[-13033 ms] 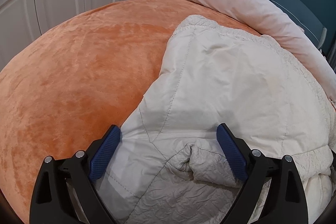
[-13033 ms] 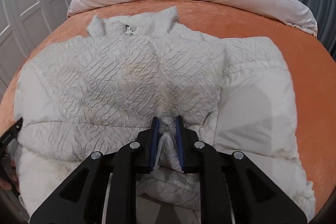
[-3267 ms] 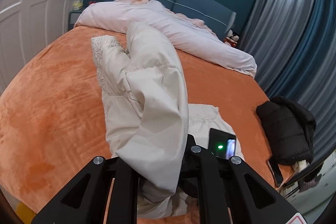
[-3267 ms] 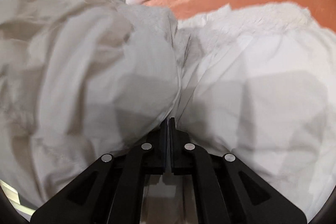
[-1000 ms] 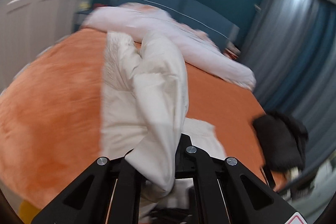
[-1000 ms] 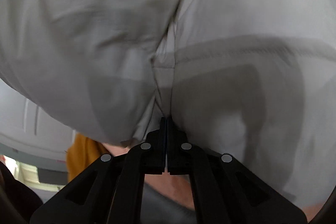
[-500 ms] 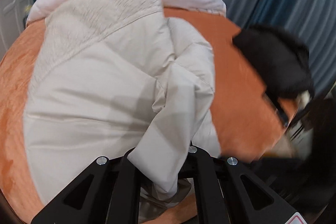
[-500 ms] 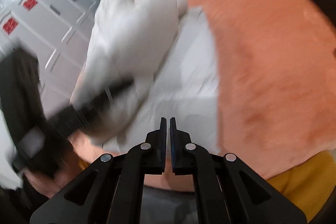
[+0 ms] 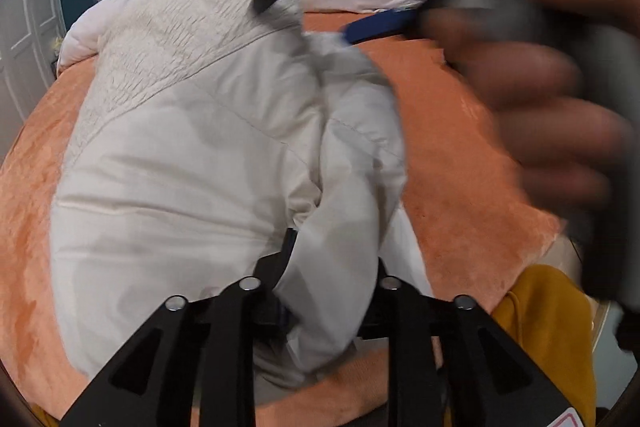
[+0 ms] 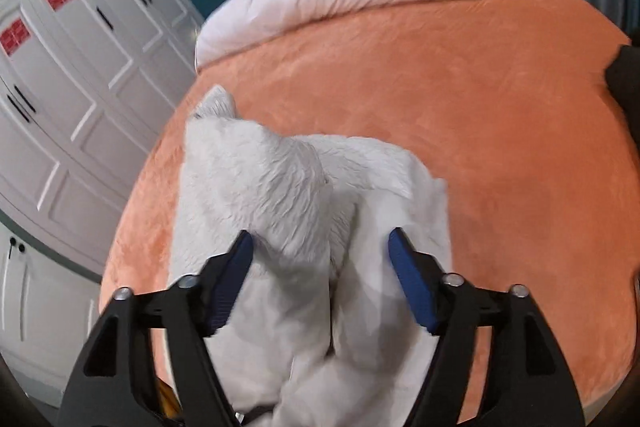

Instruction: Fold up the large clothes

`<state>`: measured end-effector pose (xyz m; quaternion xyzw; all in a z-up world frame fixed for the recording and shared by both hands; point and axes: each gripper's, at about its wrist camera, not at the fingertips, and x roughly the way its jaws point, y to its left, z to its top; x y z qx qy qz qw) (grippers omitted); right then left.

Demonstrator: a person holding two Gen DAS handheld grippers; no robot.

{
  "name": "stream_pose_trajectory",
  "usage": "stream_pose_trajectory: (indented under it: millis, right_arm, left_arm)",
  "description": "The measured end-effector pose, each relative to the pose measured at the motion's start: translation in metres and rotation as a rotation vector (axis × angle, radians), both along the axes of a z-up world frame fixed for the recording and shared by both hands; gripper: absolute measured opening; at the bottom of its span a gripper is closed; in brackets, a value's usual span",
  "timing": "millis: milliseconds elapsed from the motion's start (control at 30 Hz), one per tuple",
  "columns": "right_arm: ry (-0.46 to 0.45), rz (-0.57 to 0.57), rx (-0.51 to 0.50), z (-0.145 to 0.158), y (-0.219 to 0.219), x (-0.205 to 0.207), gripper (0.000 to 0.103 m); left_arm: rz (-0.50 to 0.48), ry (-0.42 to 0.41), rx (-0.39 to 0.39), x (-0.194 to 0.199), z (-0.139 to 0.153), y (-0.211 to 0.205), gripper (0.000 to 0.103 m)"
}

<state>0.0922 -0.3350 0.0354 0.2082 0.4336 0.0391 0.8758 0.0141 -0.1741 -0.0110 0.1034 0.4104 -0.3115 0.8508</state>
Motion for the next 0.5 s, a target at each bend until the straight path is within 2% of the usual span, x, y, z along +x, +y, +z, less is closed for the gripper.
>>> stream_pose_trajectory:
  millis: [33,67,100,200,333,400,500]
  right_arm:
    - [0.015,0.039,0.016,-0.006,0.004,0.01,0.026]
    - [0.028,0.048,0.015,-0.012,0.008,0.012,0.016]
    - [0.027,0.044,-0.008,-0.013,0.012,0.015,0.012]
    - [-0.027,0.035,-0.034,0.001,0.027,0.008,0.008]
    - [-0.116,-0.021,0.007,0.015,0.013,-0.028,0.007]
    - [-0.1,-0.057,0.001,0.004,0.003,-0.037,0.007]
    - [-0.018,-0.128,0.09,-0.039,-0.025,-0.042,0.007]
  left_arm:
    - [-0.002,-0.006,-0.004,-0.002,0.005,0.002,0.023]
    - [-0.004,0.0,-0.02,-0.005,0.011,0.007,0.024]
    - [-0.001,0.008,-0.036,-0.006,0.016,0.01,0.024]
    - [0.021,0.028,-0.097,-0.008,0.039,0.033,0.03]
    - [0.117,-0.044,-0.202,-0.004,0.079,0.081,0.044]
    - [0.171,-0.076,-0.224,0.006,0.089,0.098,0.047]
    - [0.226,-0.042,-0.207,0.033,0.081,0.107,0.048]
